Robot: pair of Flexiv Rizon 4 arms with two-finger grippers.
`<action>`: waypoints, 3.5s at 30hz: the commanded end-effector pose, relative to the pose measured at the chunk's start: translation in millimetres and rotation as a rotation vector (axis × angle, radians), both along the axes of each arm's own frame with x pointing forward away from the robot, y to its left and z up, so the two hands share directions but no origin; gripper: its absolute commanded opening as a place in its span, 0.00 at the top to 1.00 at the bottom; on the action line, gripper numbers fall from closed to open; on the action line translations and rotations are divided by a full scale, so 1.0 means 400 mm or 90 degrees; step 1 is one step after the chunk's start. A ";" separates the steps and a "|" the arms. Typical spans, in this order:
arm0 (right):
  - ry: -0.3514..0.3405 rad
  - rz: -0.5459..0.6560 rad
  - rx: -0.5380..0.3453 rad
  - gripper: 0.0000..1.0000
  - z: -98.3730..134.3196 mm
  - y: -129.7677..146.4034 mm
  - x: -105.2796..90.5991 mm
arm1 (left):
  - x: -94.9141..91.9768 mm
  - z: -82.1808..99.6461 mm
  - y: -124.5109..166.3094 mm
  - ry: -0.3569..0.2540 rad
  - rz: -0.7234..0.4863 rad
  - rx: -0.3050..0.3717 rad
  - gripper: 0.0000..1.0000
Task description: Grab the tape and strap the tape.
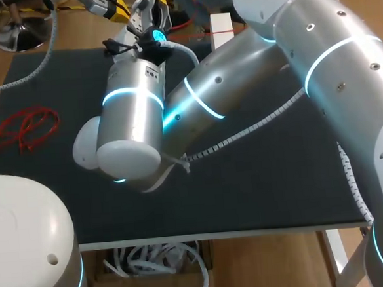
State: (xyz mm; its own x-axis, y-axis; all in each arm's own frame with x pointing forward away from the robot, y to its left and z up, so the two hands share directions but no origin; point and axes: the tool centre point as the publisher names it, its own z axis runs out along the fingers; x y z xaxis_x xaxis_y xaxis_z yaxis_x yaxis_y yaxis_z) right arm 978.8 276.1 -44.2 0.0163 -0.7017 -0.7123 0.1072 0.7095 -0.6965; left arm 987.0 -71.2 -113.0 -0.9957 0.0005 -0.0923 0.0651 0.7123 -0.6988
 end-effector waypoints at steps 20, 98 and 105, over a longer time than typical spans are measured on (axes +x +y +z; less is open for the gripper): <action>0.008 -0.007 -0.019 1.00 -0.020 0.027 0.008 | 0.000 0.001 0.000 0.001 0.000 0.002 1.00; 0.050 -0.024 0.010 0.60 0.053 -0.067 -0.073 | 0.000 0.001 0.000 0.001 0.000 0.002 1.00; 0.042 -0.048 0.026 0.54 0.086 -0.121 -0.062 | 0.000 0.001 0.000 0.001 0.000 0.002 1.00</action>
State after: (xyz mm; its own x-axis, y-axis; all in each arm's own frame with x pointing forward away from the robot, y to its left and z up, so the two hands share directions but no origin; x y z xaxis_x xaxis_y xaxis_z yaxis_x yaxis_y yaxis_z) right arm 951.7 236.7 -18.8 -0.0810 -0.6689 -0.7389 0.1363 0.7269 -0.6731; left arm 987.1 -71.2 -113.0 -0.9957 0.0005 -0.0924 0.0652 0.7123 -0.6989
